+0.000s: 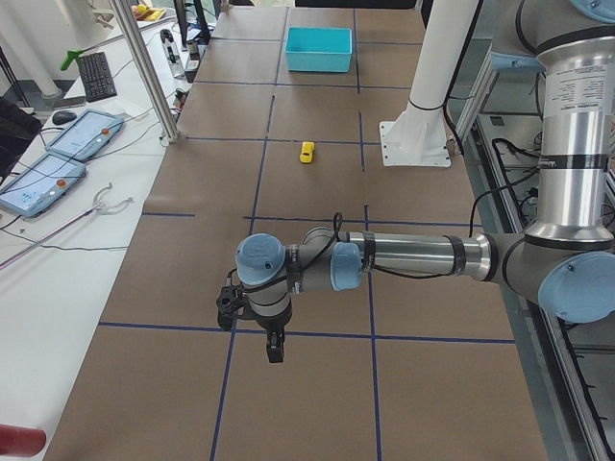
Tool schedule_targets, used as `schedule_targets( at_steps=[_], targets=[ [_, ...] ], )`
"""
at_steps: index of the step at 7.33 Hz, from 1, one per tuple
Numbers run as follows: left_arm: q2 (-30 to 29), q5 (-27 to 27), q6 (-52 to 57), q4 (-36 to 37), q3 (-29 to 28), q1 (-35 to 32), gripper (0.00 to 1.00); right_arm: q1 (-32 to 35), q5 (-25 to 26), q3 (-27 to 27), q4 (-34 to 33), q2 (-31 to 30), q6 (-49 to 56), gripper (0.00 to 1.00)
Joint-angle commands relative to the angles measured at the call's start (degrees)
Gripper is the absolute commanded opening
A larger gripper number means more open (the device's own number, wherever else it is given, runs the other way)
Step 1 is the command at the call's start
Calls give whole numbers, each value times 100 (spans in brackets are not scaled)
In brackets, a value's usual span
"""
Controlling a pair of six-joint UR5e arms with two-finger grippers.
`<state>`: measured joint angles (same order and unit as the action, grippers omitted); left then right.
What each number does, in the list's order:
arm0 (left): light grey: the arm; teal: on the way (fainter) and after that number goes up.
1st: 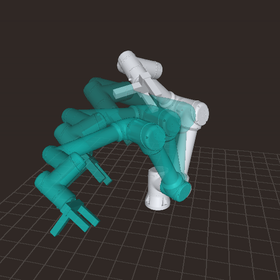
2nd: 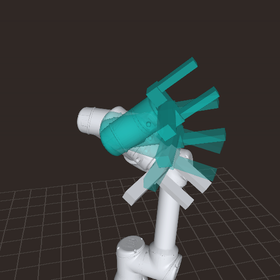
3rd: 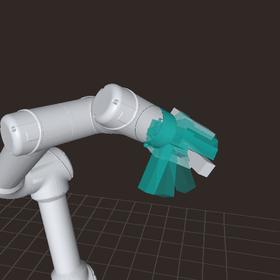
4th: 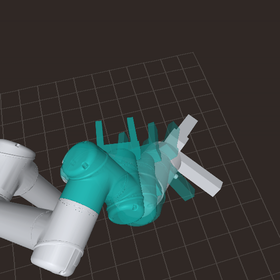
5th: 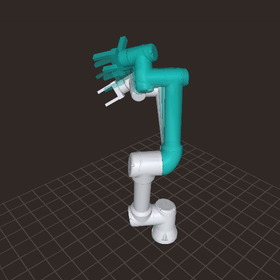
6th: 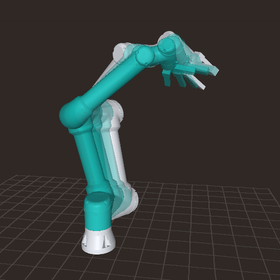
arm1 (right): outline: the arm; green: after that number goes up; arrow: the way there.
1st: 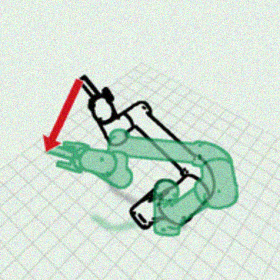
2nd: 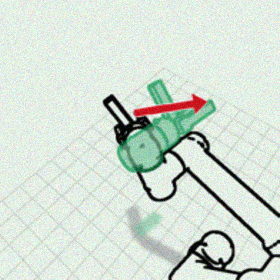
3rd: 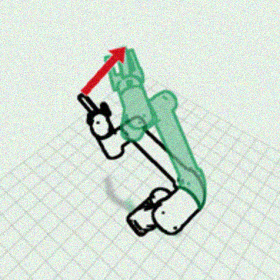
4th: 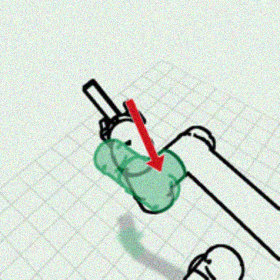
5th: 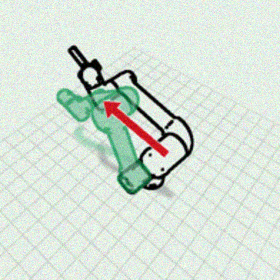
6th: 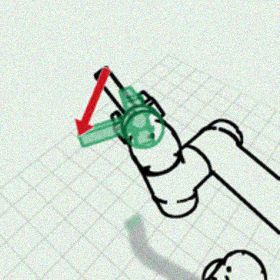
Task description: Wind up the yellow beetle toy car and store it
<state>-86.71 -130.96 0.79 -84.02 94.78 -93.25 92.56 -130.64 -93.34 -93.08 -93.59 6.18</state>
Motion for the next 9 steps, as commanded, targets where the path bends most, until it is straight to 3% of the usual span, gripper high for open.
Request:
schedule_targets(
  at_steps=[1,6,9],
  targets=[
    [-12,0,0,0,-3,0,100,-1,-5,0,0,-1,6,100],
    [-196,0,-281,26,259,18,100,-1,4,0,0,-1,15,100],
    [-232,26,-290,999,1777,541,100,7,-5,-26,0,-19,32,100]
  ],
)
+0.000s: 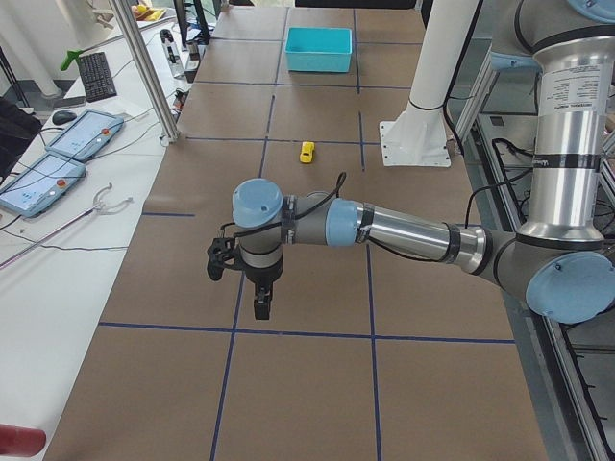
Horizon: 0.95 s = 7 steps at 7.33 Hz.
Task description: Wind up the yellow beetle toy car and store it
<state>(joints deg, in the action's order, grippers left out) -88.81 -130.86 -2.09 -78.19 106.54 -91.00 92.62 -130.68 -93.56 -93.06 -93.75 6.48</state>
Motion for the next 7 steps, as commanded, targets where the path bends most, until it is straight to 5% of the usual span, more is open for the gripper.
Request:
schedule_targets(
  at_steps=[1,5,7],
  targets=[
    [-110,86,7,419,996,921,100,1,-1,-4,7,-3,2,100],
    [-1479,456,95,445,1062,3567,100,1,-1,-4,7,-3,-7,100],
    [-2075,560,531,366,1114,3721,100,1,-1,13,-2,-12,-7,100]
  ],
)
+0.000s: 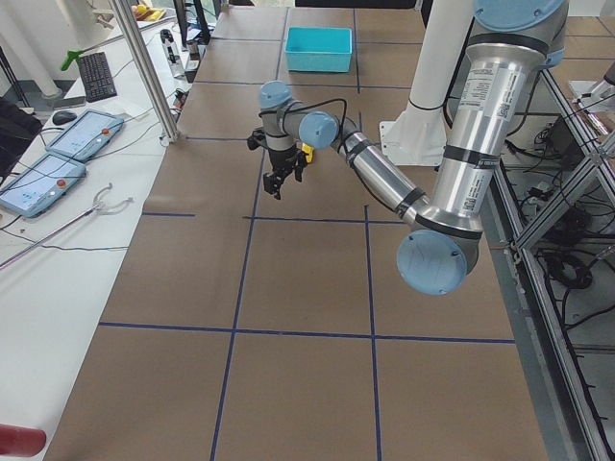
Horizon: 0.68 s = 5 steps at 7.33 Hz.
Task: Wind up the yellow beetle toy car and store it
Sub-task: 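Move the left gripper over the yellow beetle toy car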
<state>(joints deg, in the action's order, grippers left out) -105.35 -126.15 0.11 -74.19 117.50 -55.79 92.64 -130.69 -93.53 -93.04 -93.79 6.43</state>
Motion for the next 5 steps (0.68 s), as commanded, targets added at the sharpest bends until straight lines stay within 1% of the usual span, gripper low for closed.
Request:
schedule_targets(
  at_steps=[1,2,3,4,5],
  targets=[
    [-616,491,1176,-34,27,618,100,0,0,10,-4,-7,-10,100],
    [-853,947,1724,-26,10,1040,100,-9,0,10,-4,-7,-10,100],
    [-925,1048,2286,-26,-7,1384,100,-9,0,10,-4,-7,-10,100],
    [-1204,1040,2666,-34,-69,1491,99,0,0,10,-4,-7,-1,100],
    [-1285,1031,2609,-43,-52,1579,99,0,0,10,-4,-7,-10,100]
  ],
)
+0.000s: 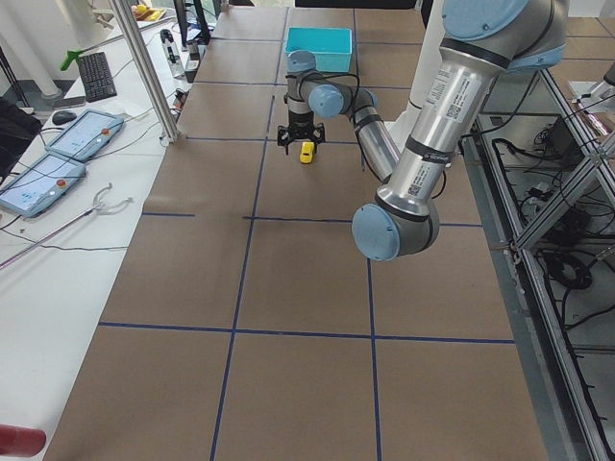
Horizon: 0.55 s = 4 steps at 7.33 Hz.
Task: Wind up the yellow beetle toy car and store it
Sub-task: 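Move the left gripper over the yellow beetle toy car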
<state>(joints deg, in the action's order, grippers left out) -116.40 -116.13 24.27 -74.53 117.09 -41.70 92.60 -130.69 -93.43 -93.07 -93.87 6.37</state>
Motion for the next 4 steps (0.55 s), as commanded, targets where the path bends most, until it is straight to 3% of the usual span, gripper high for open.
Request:
schedule_targets(
  at_steps=[1,3,4],
  targets=[
    [-216,37,253,-70,-124,571,98,3,0,0,0,0,5,100],
    [-357,580,271,-954,-711,847,98,3,0,0,0,0,-4,100],
    [-627,591,254,-1028,-1062,943,98,3,0,0,0,0,-4,100]
  ],
)
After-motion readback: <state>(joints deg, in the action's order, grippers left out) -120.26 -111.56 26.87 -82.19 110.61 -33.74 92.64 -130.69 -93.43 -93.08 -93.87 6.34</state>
